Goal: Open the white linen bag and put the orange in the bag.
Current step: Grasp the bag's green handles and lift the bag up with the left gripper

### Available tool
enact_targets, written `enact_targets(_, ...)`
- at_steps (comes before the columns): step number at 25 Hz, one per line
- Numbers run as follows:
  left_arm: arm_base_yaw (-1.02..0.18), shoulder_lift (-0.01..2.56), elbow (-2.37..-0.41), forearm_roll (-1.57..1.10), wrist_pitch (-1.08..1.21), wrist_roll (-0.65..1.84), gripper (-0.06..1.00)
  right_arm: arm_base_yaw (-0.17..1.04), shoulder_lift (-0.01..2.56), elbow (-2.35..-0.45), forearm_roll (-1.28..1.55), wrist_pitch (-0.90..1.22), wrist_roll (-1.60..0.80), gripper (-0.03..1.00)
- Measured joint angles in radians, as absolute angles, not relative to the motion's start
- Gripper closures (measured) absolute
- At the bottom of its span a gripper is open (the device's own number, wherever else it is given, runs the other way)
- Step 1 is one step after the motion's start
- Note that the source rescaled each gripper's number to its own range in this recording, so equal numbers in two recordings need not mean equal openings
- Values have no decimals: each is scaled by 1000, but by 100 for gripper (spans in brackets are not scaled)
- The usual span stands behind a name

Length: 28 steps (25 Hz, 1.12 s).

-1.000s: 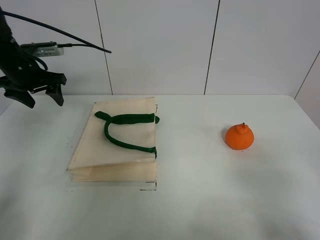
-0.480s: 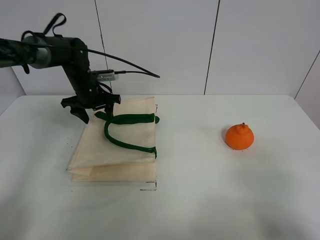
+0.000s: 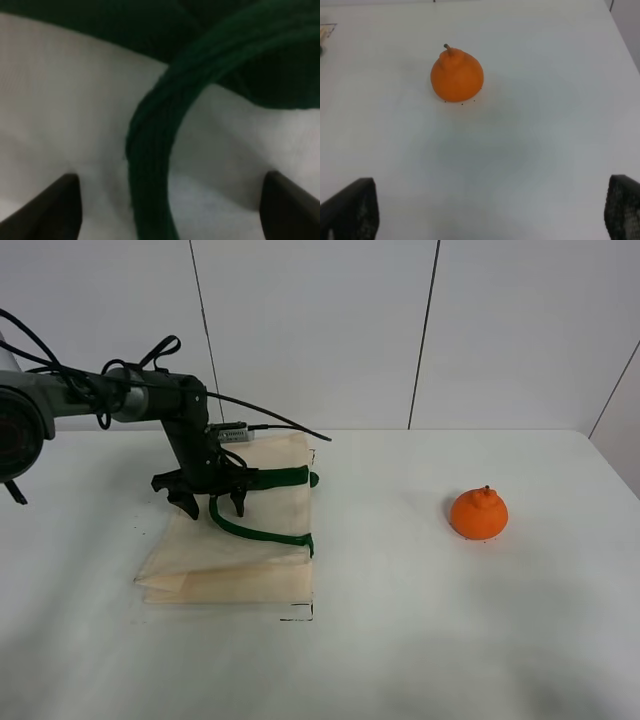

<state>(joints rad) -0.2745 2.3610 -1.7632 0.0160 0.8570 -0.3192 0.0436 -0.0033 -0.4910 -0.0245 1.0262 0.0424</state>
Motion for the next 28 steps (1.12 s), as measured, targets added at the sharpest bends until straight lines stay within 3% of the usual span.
enact_targets(3,-274,2368,-1770,14,862,-319,-1,44,-3,-491,-24,1026,42,-3)
enact_targets(5,-274,2372,-1773,12,865,-319,8,44,-3,-491,-24,1026,42,-3)
enact_targets(7,-274,2373,-1773,27,873,-319,30,44,-3,-491,-24,1026,42,-3)
enact_targets(10,-267,2375,-1788,59,901,-325,76,44,-3,-491,-24,1026,42,-3)
enact_targets(12,-267,2377,-1809,65,920,-328,92,44,-3,-491,-24,1026,42,-3)
enact_targets(23,-271,2233,-2116,77,1182,-264,94,44,-3,-491,-24,1026,42,-3)
enact_targets(28,-271,2117,-2192,12,1189,-231,94,44,-3,-491,-24,1026,42,-3)
